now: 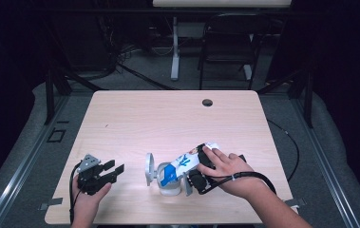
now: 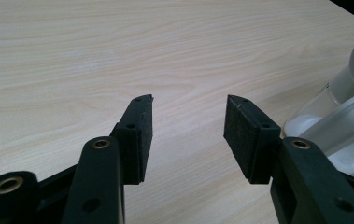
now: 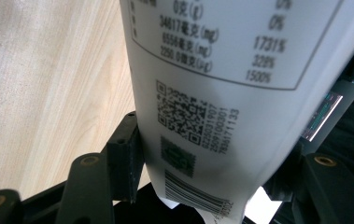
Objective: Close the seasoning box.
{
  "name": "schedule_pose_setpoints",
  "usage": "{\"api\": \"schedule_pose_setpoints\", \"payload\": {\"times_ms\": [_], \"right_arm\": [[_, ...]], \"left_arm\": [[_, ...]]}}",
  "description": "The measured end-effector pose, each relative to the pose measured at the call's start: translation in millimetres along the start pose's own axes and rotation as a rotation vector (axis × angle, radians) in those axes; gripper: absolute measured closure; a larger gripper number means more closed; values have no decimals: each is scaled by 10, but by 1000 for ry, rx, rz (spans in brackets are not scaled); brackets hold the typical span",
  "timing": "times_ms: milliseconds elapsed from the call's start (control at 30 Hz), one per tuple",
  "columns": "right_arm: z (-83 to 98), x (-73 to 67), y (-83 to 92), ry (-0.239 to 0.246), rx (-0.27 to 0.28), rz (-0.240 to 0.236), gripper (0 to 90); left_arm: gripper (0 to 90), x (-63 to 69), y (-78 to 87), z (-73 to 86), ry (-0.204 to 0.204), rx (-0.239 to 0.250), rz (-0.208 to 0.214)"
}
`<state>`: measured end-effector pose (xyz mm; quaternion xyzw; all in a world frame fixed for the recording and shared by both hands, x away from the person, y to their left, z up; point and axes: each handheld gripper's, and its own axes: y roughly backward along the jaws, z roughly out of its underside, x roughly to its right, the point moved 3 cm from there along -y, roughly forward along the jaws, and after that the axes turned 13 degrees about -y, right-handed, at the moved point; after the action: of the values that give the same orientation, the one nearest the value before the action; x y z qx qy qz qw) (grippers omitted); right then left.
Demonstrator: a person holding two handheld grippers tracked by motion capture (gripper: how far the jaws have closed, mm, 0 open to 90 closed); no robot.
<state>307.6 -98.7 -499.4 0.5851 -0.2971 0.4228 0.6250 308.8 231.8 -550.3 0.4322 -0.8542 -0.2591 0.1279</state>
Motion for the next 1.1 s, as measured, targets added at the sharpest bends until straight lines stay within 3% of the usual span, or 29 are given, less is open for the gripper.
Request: {"api": "schedule_pose_setpoints", "payload": {"times_ms": [1100], "right_arm": [[-10, 5, 8, 10, -2, 6, 425]], "left_arm": [[522, -8, 12, -6, 2, 3, 0]]}}
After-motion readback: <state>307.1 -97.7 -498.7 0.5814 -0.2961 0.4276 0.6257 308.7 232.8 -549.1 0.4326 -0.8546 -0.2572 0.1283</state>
